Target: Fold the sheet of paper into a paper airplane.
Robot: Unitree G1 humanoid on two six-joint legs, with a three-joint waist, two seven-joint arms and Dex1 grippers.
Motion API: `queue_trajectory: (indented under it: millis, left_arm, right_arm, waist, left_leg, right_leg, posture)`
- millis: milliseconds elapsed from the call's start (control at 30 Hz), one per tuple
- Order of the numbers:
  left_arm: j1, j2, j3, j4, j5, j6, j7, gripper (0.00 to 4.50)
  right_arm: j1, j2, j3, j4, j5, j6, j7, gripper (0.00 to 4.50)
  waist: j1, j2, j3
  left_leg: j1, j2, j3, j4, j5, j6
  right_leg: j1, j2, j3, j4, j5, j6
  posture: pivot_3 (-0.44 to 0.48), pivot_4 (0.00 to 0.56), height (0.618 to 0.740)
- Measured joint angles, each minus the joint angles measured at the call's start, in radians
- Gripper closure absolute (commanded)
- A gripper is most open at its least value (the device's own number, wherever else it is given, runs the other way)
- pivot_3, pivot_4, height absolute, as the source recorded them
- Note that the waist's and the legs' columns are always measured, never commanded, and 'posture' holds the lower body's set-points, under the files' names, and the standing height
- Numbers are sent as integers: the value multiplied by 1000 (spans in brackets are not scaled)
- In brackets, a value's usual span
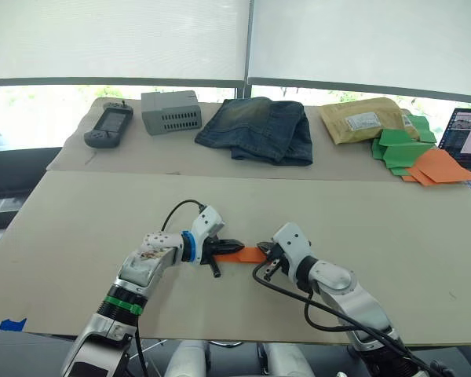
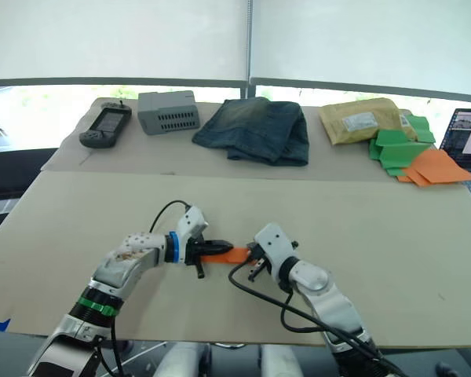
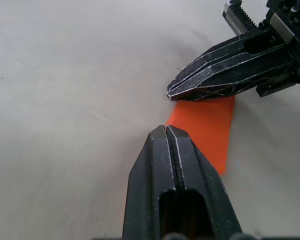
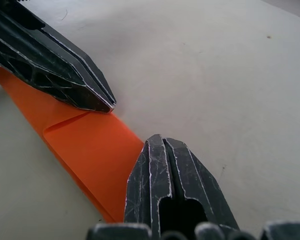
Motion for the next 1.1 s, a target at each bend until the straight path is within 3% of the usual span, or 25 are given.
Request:
queue_trajectory:
  millis: [367,567,800,900,1000,1100]
  left_arm:
    - [25,80,-12,-21,11,-40,4,4500]
    - [97,187,81,-54,-6,-58,-3,4500]
    - [161,208,166,-85,-71,-34,-13,4500]
    - [181,215,214,-106,-128,10,-28,4500]
    - [196,244,267,-130,-189,57,-53,4500]
    - [195,278,293,-157,-223,79,-69,4500]
  right_arm:
    - [-14,4,28,6,-1,2,-4,4474]
    - [-23,0,32,9,0,0,16,4474]
    - [-41,-4,25,30,4,-37,37,4474]
    - [-54,-4,-12,31,21,-37,44,4474]
    - [-118,-30,-102,-3,83,-7,82,4474]
    - [-207,-117,-151,-95,150,47,160,4474]
  waist:
    - [-20,-2,-1]
    - [-29,-2,-1]
    - [-28,-5,2]
    - [-23,-5,10]
    - [-22,-5,16]
    - [-20,-5,17]
  left_leg:
    - [4,2,-2,-3,0,0]
    - [13,4,-1,-16,0,0]
    - [14,11,1,-17,0,0]
    - [9,11,2,-16,0,0]
    - [-6,10,5,-14,0,-1]
    - [-13,9,5,-14,0,-1]
  right_leg:
    - [0,1,0,0,-1,-1]
    - [1,3,-1,0,-3,-4]
    - [-1,2,-1,-1,-3,-5]
    - [-5,2,-1,0,-3,-5]
    - [-17,2,-1,1,4,4]
    - [-23,2,-2,0,4,3]
  posture:
    - [0,150,728]
    - [0,150,728]
    - [0,150,728]
    - [0,150,728]
    - [0,150,728]
    - [0,150,728]
